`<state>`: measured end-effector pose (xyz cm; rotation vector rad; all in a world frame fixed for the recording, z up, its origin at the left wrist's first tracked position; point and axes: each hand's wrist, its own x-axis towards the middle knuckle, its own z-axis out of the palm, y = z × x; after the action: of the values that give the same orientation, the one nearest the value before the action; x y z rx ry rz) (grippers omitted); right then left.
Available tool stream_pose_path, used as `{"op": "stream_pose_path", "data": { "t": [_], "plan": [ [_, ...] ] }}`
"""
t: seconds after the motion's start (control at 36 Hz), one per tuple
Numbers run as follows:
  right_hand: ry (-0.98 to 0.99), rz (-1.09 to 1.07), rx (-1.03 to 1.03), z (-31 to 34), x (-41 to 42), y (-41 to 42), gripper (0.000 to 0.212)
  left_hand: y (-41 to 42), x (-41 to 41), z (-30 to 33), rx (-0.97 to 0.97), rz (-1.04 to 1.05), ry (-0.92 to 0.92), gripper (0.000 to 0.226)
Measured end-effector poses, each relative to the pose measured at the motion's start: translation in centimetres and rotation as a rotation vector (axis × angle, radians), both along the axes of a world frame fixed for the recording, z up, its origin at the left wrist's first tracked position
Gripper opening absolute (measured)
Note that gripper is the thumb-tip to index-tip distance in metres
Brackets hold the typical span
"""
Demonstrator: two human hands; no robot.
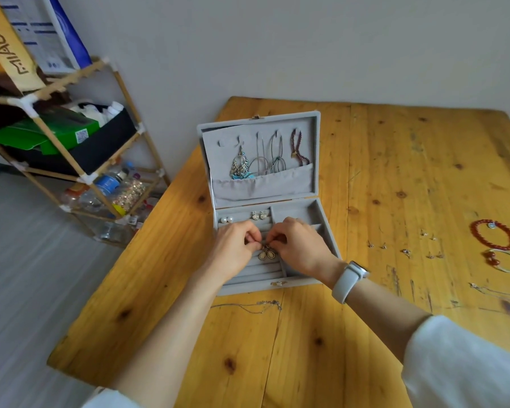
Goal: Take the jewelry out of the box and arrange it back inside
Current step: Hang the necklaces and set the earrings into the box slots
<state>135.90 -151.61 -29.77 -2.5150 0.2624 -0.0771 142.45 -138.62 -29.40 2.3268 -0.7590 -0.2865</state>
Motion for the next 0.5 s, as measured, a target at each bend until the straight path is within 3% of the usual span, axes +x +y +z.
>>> {"op": "stream_pose_path", "data": {
  "t": [0.22,0.5],
  "plan": [
    [-0.165,-0.083,0.146,0.2,-2.3,-0.3,0.018,-0.1,-1.2,0.1,-0.033,0.082,-0.081,0.017],
    [-0.197,-0.215,0.072,0.4,-8.1,-5.1,0.017,-4.9,-6.8,0.0,-0.086,-0.027,-0.247,0.023]
  ]
}}
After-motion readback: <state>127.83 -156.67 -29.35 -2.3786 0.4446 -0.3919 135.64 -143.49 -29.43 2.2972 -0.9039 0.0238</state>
